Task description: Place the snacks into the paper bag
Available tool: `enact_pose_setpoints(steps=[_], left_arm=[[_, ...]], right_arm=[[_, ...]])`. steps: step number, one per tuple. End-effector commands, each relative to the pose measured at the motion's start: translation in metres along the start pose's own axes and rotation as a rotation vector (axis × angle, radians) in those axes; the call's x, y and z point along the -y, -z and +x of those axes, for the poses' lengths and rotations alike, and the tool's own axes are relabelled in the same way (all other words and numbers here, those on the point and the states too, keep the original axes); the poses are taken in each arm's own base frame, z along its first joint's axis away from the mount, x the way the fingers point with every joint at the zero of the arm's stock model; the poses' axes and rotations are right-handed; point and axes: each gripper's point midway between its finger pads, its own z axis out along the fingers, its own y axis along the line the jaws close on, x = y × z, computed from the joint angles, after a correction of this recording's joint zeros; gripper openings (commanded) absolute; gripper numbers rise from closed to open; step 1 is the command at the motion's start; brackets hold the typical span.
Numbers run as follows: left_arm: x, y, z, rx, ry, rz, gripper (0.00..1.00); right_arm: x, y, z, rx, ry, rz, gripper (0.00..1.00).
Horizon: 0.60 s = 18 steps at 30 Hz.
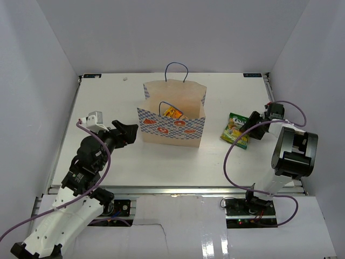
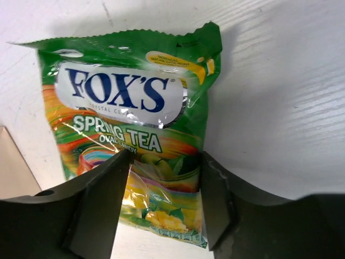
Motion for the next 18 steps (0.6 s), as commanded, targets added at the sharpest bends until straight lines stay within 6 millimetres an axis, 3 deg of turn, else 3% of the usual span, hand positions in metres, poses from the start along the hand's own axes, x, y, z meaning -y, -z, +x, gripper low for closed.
enact_pose_setpoints(steps=[1,4,9,12,13,15,16,18], left_arm=[[-0.007,0.0,0.005,-0.003,0.009,-0.026,0.98],[-0.005,0.002,0.0,0.006,0.007,-0.023,0.98],[-0.011,0.006,0.003,0.003,0.01,-0.039,0.98],[-0.011,0.011,-0.001,0.021,0.018,-0.041,0.98],[-0.012,0.011,-0.002,0.026,0.015,-0.045,0.98],[-0.015,0.014,-0.005,0.034,0.005,-0.06,0.98],[-0.015,0.015,-0.007,0.041,0.005,-0.063,0.98],[-0.015,0.018,-0.011,0.05,0.002,-0.065,0.98]], right_arm=[[0.015,-0.012,0.019,-0.055,0.003,0.04,0.56],[0.014,-0.013,0.016,-0.047,0.036,0.032,0.34],[0.015,-0.01,0.01,-0.015,0.085,-0.008,0.09],[-0.003,0.003,-0.006,0.027,0.164,-0.133,0.08],[-0.021,0.013,-0.01,0.037,0.201,-0.236,0.08],[-0.037,0.028,-0.018,0.067,0.316,-0.363,0.08],[-0.057,0.045,-0.029,0.095,0.381,-0.461,0.08],[-0.072,0.062,-0.034,0.113,0.443,-0.537,0.08]])
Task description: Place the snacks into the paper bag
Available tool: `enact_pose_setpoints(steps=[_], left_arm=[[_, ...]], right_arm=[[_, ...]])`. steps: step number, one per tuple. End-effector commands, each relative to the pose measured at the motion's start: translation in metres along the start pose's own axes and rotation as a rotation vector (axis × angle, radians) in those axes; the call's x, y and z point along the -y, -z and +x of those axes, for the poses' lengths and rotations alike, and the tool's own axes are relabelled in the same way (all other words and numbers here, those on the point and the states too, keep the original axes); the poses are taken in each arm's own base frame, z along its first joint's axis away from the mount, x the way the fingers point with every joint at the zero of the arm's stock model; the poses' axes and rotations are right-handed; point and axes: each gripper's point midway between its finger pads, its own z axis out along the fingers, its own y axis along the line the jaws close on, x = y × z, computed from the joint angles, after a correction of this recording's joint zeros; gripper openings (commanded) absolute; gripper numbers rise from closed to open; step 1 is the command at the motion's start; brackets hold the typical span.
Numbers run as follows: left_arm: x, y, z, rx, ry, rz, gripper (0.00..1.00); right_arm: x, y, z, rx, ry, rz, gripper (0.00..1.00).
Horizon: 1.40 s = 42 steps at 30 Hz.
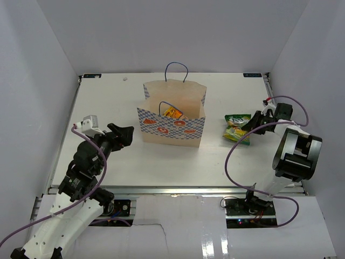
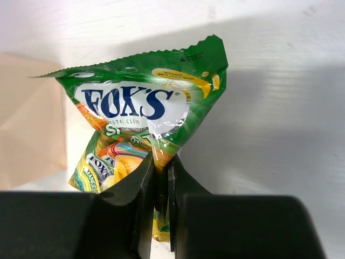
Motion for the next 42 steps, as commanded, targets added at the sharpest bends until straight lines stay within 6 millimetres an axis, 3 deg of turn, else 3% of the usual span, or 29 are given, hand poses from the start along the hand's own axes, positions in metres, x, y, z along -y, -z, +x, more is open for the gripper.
enact_pose_setpoints(steps=[1,9,17,18,20,21,23,24,25,28,29,32,36,37,42], left_arm=[[-0.005,0.006,-0.009,0.026,-0.011,-0.031,0.98],[-0.006,0.01,-0.013,0.035,-0.022,-0.037,0.98],[-0.004,0.011,-0.013,0.032,-0.022,-0.027,0.98],[-0.003,0.01,-0.011,0.024,-0.023,-0.019,0.98],[-0.002,0.009,-0.01,0.016,-0.026,-0.015,0.98],[-0.002,0.008,-0.008,0.008,-0.027,-0.014,0.98],[-0.001,0.008,-0.007,0.002,-0.024,-0.01,0.98],[0.0,0.008,-0.006,-0.004,-0.023,-0.007,0.98],[0.001,0.009,-0.005,-0.006,-0.021,-0.001,0.98],[0.001,0.011,-0.004,-0.008,-0.013,0.003,0.98],[0.0,0.012,-0.004,-0.007,-0.008,0.004,0.98],[0.0,0.016,-0.005,-0.001,0.008,0.009,0.98],[0.0,0.018,-0.004,0.001,0.018,0.01,0.98],[0.0,0.018,-0.004,0.0,0.018,0.011,0.98],[0.001,0.015,-0.002,-0.015,0.01,0.006,0.98]], right_arm=[[-0.071,0.041,-0.052,0.137,0.295,-0.298,0.08],[-0.154,0.107,-0.106,0.284,0.546,-0.472,0.08],[-0.275,0.193,-0.151,0.545,0.825,-0.549,0.08],[-0.302,0.204,-0.155,0.586,0.888,-0.561,0.08],[-0.327,0.209,-0.156,0.622,0.949,-0.56,0.08],[-0.354,0.21,-0.156,0.657,1.015,-0.569,0.08],[-0.382,0.205,-0.148,0.657,1.062,-0.596,0.08],[-0.386,0.194,-0.152,0.656,1.075,-0.573,0.08],[-0.405,0.197,-0.147,0.661,1.102,-0.601,0.08],[-0.418,0.175,-0.143,0.661,1.168,-0.56,0.08],[-0.429,0.168,-0.131,0.646,1.194,-0.579,0.08],[-0.433,0.141,-0.111,0.595,1.255,-0.551,0.14],[-0.428,0.122,-0.1,0.561,1.271,-0.515,0.41],[-0.426,0.119,-0.1,0.556,1.269,-0.509,0.53],[-0.421,0.133,-0.106,0.593,1.272,-0.455,0.85]])
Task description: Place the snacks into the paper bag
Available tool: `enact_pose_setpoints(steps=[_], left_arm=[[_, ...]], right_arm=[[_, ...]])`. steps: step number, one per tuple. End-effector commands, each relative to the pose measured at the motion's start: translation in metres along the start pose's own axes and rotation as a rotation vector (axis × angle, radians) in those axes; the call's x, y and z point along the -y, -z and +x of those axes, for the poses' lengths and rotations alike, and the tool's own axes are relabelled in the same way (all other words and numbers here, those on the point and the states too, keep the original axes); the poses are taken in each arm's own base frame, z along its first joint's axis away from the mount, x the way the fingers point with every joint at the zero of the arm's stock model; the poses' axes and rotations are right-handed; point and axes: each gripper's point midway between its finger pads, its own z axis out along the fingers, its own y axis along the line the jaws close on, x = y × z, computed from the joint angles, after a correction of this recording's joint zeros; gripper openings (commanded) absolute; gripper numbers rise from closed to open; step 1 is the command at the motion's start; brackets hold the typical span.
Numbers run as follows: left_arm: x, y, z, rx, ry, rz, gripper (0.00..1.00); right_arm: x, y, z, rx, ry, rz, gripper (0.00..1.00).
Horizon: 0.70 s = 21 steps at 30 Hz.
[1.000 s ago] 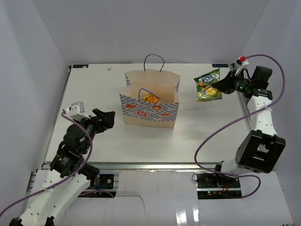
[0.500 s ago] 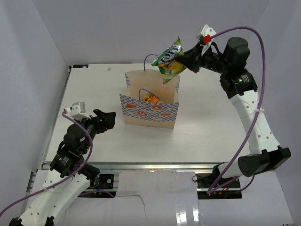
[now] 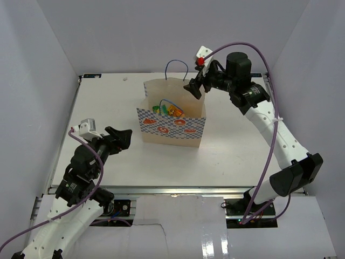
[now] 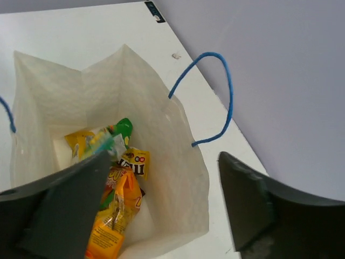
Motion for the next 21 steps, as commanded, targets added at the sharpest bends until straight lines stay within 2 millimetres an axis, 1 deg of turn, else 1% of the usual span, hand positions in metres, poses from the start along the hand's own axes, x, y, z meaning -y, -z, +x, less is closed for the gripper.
enact_pose_setpoints(steps=[1,2,3,4,5,6,7,8,9,10,11,12,13,14,15,16,17,18,20,21], left_arm=[[0.007,0.001,-0.005,-0.009,-0.006,0.016,0.98],[0.007,0.001,-0.005,-0.012,-0.011,0.015,0.98],[0.008,0.001,-0.006,-0.012,-0.017,0.015,0.98],[0.009,0.001,-0.008,-0.009,-0.019,0.016,0.98],[0.009,0.002,-0.009,-0.008,-0.024,0.015,0.98],[0.009,0.003,-0.011,-0.002,-0.026,0.015,0.98],[0.008,0.004,-0.011,-0.003,-0.03,0.009,0.98],[0.007,0.004,-0.011,-0.003,-0.032,0.005,0.98],[0.006,0.005,-0.013,0.002,-0.034,-0.001,0.98],[0.004,0.006,-0.012,-0.002,-0.037,-0.008,0.98],[0.004,0.007,-0.014,0.0,-0.04,-0.012,0.98],[0.003,0.007,-0.016,0.004,-0.051,-0.018,0.98],[0.0,0.006,-0.014,-0.008,-0.063,-0.036,0.98],[0.0,0.007,-0.016,-0.009,-0.073,-0.045,0.98],[0.003,0.01,-0.026,0.005,-0.09,-0.047,0.98],[0.0,0.012,-0.029,0.001,-0.109,-0.073,0.98],[0.0,0.009,-0.032,-0.009,-0.128,-0.089,0.98],[0.007,0.012,-0.045,0.01,-0.139,-0.082,0.98],[0.009,0.012,-0.051,0.005,-0.183,-0.09,0.98],[0.012,0.01,-0.055,0.003,-0.193,-0.088,0.98]], right_arm=[[0.018,0.025,-0.027,0.039,0.077,0.122,0.95],[0.025,0.03,-0.027,0.031,0.077,0.164,0.9],[0.036,0.042,-0.022,0.005,0.025,0.259,0.9],[0.045,0.05,-0.016,-0.01,-0.016,0.321,0.9],[0.061,0.062,-0.007,-0.027,-0.061,0.402,0.9],[0.062,0.071,0.004,-0.041,-0.107,0.411,0.9],[0.077,0.088,0.022,-0.07,-0.147,0.454,0.9],[0.078,0.102,0.032,-0.088,-0.191,0.474,0.9],[0.081,0.11,0.048,-0.112,-0.238,0.485,0.9],[0.09,0.127,0.083,-0.169,-0.327,0.542,0.9],[0.088,0.139,0.101,-0.213,-0.38,0.574,0.9],[0.093,0.153,0.121,-0.261,-0.419,0.643,0.9],[0.092,0.168,0.153,-0.334,-0.471,0.697,0.9],[0.09,0.178,0.168,-0.377,-0.498,0.736,0.9],[0.086,0.192,0.182,-0.431,-0.517,0.79,0.9],[0.082,0.202,0.194,-0.473,-0.523,0.812,0.9],[0.072,0.21,0.205,-0.511,-0.528,0.831,0.9],[0.067,0.216,0.211,-0.532,-0.526,0.848,0.9],[0.054,0.224,0.218,-0.545,-0.509,0.848,0.9],[0.051,0.224,0.219,-0.545,-0.511,0.841,0.9]])
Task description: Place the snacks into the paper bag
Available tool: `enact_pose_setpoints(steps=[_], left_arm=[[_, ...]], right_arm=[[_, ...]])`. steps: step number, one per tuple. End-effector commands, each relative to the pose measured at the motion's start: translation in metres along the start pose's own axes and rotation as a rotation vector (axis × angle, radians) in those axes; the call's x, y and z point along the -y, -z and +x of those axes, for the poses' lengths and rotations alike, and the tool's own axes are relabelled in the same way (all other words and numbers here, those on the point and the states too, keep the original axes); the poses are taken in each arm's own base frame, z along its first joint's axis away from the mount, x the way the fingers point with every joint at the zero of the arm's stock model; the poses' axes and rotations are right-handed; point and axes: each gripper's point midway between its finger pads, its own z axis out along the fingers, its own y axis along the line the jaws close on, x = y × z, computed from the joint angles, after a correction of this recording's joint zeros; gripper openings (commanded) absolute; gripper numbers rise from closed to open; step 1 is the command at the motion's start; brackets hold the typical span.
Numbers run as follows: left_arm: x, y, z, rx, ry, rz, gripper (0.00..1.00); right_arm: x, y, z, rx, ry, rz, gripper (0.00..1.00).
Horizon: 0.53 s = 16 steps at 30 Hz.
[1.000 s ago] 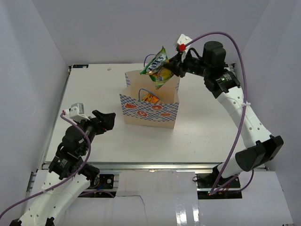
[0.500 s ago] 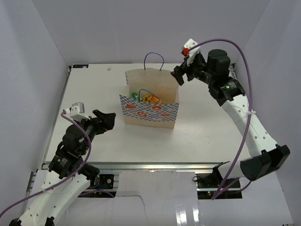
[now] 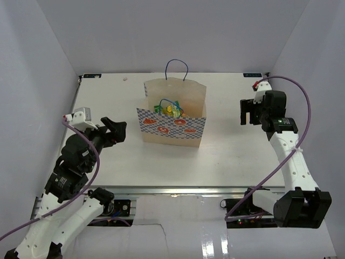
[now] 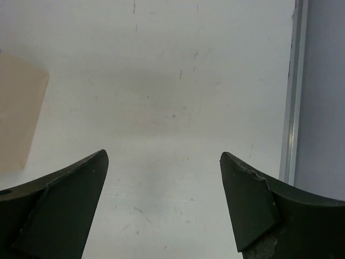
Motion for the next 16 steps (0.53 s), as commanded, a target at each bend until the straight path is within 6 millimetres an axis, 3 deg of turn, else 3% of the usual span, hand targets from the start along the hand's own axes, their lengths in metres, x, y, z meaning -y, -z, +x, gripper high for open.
enact_pose_setpoints(steps=[1,7,15,16], left_arm=[[-0.001,0.001,-0.013,-0.001,-0.083,-0.027,0.98],[0.002,-0.009,0.003,-0.051,-0.083,-0.014,0.98],[0.0,0.0,0.006,-0.035,-0.034,0.004,0.98],[0.0,0.0,0.007,-0.037,-0.03,0.005,0.98]], right_arm=[[0.009,0.024,-0.004,0.05,-0.007,0.068,0.9],[0.001,0.031,-0.01,0.087,0.007,0.023,0.9],[0.004,0.039,-0.03,0.141,0.031,0.027,0.9],[-0.003,0.04,-0.033,0.153,0.032,-0.011,0.9]])
